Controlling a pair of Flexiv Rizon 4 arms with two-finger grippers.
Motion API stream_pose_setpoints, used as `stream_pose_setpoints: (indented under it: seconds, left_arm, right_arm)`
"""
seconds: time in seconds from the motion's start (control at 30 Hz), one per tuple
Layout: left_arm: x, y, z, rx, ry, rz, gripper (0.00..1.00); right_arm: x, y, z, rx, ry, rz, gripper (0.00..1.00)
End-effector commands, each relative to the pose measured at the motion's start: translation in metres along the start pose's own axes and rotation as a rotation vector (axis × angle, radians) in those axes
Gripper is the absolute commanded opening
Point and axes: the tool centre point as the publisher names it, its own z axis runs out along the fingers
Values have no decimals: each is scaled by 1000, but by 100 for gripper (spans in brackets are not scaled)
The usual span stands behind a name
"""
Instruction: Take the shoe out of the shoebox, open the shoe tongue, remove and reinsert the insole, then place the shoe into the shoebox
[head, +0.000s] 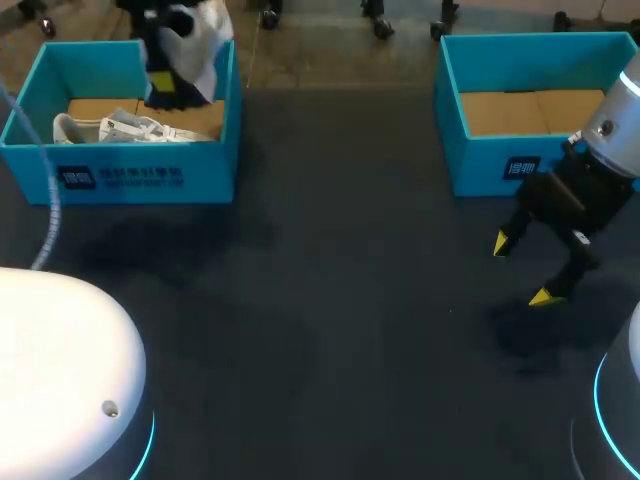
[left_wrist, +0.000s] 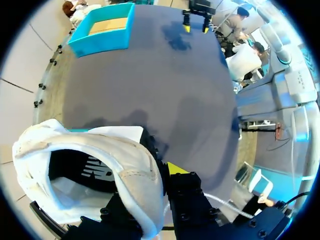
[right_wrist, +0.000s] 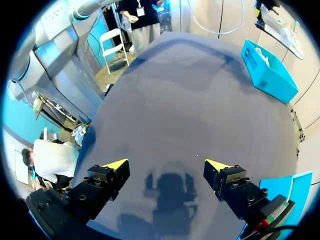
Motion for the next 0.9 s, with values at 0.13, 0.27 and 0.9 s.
stream_pose_setpoints:
  seconds: [0.13, 0.27, 0.9]
  left_arm:
    - [-34, 52, -6, 0, -54, 0, 0]
    - [-58, 78, -1, -4, -61, 6, 0]
    - [-147, 170, 12, 47, -8, 77, 0]
  right_arm:
    - [0, 0, 1, 3, 1, 0, 100]
    - [0, 0, 1, 3, 1, 0, 100]
    - [0, 0, 1, 3, 1, 0, 100]
